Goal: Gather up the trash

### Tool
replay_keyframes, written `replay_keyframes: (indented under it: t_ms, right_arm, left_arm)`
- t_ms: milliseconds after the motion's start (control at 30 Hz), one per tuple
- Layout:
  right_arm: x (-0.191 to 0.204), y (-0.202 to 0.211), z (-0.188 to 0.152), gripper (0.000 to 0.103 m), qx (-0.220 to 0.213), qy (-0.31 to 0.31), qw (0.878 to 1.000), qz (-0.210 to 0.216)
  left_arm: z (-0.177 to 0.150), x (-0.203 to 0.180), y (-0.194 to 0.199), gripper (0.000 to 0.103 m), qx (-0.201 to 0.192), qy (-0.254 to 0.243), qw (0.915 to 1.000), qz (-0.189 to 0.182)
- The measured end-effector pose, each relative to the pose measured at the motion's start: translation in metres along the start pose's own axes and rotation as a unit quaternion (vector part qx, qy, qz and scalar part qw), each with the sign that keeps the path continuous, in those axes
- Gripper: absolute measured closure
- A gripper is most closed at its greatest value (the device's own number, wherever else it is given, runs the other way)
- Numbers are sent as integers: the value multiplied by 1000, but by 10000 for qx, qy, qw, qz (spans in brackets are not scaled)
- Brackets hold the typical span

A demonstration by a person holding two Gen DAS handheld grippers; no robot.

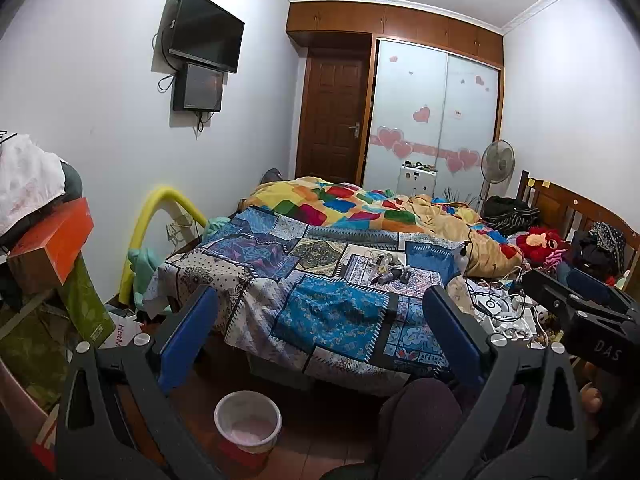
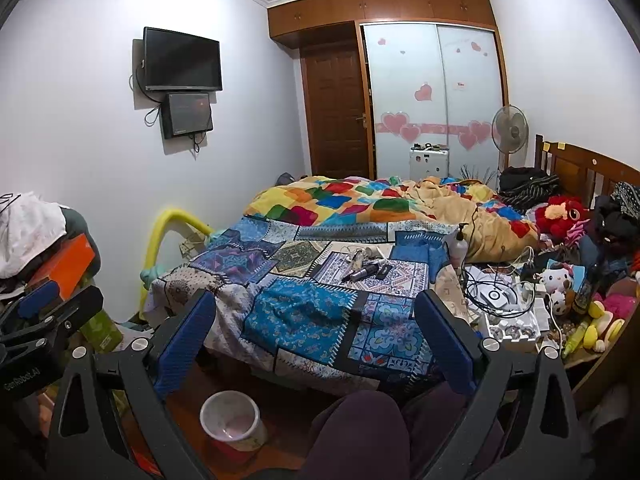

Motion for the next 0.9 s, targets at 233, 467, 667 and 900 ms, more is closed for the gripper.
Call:
replay_keyframes:
  t_ms: [233,467,667,900]
  right_arm:
    - [0,-1,1,4,4,7,10000,3]
    - [-1,2,2,4,-14,18,10000,-2]
    - [0,1,1,4,-17,21,10000,-5]
    - [0,2,1,4,-21,26,10000,-5]
  left_arm:
    - [-1,0,-2,0,14,3,10000,-21]
    - [-2,0,-2,0,14,5,10000,-20]
    - [-2,-2,-3,0,19,8,10000,-19]
    - [-1,-2,-3,0,25,11,10000,-19]
Point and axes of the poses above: each gripper's, at about its wrist camera, not at the fingertips, and y roughly against the way its jaws point, x to its left, z to its top, the point moved 1 cm from there along -y, roughly the way its jaws point, and after that the axes turned 7 degrees about z, right-handed, at the moved point
